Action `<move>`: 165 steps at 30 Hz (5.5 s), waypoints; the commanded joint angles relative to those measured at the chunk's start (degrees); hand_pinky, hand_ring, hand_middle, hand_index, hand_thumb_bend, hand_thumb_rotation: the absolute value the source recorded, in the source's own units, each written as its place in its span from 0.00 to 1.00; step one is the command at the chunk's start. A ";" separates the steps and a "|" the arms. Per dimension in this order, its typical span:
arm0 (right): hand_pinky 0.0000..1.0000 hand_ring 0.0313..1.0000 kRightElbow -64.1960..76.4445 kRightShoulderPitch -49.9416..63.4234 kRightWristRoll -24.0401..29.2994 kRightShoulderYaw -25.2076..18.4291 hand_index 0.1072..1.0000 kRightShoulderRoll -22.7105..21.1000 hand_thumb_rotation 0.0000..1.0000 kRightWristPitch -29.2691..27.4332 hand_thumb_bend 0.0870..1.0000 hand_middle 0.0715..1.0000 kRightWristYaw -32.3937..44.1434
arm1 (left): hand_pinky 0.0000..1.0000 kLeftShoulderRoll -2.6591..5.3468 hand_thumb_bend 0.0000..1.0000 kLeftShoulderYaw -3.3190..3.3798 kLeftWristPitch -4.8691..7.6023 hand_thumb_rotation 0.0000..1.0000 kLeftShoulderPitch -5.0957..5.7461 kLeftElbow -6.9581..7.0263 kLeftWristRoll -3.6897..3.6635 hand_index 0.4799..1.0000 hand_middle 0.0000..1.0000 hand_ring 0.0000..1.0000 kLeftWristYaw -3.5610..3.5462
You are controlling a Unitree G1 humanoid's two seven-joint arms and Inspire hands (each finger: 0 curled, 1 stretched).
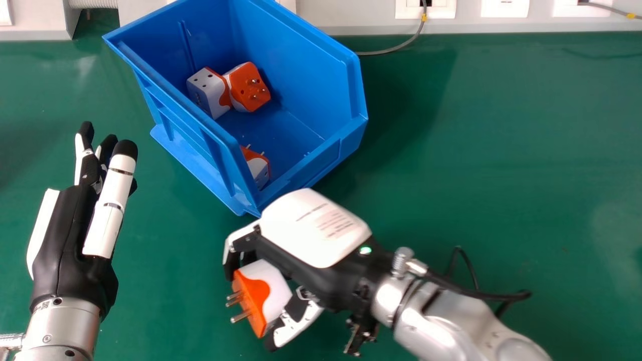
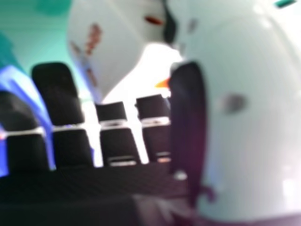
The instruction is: Pick all objects and put in blue box
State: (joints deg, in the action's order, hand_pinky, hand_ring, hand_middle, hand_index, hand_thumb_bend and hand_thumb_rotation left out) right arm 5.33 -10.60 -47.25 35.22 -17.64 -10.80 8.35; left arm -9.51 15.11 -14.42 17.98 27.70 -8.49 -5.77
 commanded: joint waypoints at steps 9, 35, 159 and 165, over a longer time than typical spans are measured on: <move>0.11 0.20 11.52 3.84 4.97 -10.27 0.42 -7.62 0.00 -1.63 0.47 0.44 4.35 | 0.95 -0.44 0.41 0.73 1.26 0.84 -0.68 -0.56 -0.26 1.00 1.00 1.00 -0.25; 0.09 0.11 7.61 -3.37 2.76 -20.34 0.42 -4.74 0.00 0.73 0.48 0.43 -0.88 | 0.95 -0.11 0.41 0.58 2.67 0.84 -1.61 -2.59 0.19 1.00 1.00 1.00 -0.15; 1.00 1.00 -65.41 -51.12 -0.40 0.88 1.00 13.95 0.59 2.11 0.32 1.00 -36.89 | 0.95 0.59 0.42 -0.87 4.80 0.84 -0.60 -2.72 1.08 1.00 1.00 1.00 0.77; 1.00 1.00 -48.63 -40.34 -0.41 -2.21 1.00 8.22 0.54 -0.26 0.26 1.00 -40.48 | 0.95 0.25 0.42 -0.47 5.05 0.84 -1.30 -3.80 0.73 1.00 1.00 1.00 0.31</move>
State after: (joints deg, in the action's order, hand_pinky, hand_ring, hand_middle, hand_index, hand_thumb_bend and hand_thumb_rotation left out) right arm -47.67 -52.22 -47.99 34.66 -7.62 -10.87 -30.76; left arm -8.91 14.32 -10.62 17.24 23.46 -7.42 -5.14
